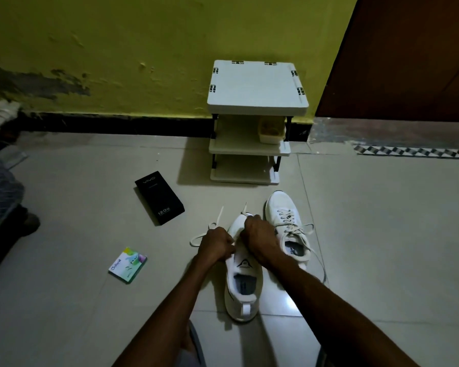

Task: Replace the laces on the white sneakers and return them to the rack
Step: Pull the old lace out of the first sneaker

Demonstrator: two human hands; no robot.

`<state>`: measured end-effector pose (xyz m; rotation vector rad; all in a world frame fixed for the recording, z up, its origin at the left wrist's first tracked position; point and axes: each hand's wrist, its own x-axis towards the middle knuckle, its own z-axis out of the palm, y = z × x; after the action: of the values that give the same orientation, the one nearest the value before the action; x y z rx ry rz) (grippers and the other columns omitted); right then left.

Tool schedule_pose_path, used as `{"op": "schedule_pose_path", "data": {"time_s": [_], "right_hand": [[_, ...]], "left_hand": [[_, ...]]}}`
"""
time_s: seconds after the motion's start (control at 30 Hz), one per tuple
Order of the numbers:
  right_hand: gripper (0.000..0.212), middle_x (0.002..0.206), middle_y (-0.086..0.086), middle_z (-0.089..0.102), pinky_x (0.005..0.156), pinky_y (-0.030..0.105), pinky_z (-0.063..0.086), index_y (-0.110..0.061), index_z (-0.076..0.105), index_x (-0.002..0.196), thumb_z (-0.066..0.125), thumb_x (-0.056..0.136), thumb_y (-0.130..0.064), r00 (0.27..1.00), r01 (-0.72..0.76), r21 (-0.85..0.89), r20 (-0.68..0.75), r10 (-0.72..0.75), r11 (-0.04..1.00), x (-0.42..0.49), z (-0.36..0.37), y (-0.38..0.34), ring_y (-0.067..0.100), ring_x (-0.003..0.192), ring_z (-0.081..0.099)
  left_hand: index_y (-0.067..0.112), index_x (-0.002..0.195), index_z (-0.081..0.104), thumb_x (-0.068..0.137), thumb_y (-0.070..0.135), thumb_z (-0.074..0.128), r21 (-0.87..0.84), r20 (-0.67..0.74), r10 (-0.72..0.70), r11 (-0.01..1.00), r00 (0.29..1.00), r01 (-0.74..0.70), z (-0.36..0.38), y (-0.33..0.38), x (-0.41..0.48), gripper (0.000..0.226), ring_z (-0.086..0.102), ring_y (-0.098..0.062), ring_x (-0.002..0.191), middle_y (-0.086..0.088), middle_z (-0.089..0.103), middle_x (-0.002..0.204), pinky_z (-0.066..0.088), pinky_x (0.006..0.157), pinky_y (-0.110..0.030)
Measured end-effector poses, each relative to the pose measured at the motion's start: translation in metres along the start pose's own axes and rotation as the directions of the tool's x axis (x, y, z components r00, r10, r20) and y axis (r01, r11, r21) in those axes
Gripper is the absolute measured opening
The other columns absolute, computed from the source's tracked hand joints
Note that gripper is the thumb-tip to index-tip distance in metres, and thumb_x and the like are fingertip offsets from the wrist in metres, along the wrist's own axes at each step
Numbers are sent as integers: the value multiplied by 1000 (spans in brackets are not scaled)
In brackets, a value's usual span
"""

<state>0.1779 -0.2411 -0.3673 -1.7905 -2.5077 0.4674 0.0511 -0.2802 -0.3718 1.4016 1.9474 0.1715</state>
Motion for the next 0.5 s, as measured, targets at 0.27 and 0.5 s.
{"op": "schedule_pose_path", "data": {"time_s": [0.27, 0.5], "right_hand": [[23, 112, 13, 54, 70, 32, 41, -9, 57, 108, 59, 85, -12, 994, -67, 260, -66, 87, 963, 11, 4, 14, 34, 97, 60], [13, 100, 12, 64, 78, 34, 49, -11, 65, 94, 56, 85, -9, 932, 362, -273, 127, -339, 892, 13, 5, 9, 33, 102, 61]], "left_hand": [[11, 103, 77, 80, 14, 68, -70, 5, -24, 997, 1000, 24, 0, -4, 2, 25, 67, -24, 100, -10, 73, 102, 53, 80, -27], [11, 102, 76, 81, 26, 70, -72, 33, -4, 997, 999, 6, 0, -2, 3, 26, 69, -28, 92, -14, 73, 98, 57, 82, -37]]}}
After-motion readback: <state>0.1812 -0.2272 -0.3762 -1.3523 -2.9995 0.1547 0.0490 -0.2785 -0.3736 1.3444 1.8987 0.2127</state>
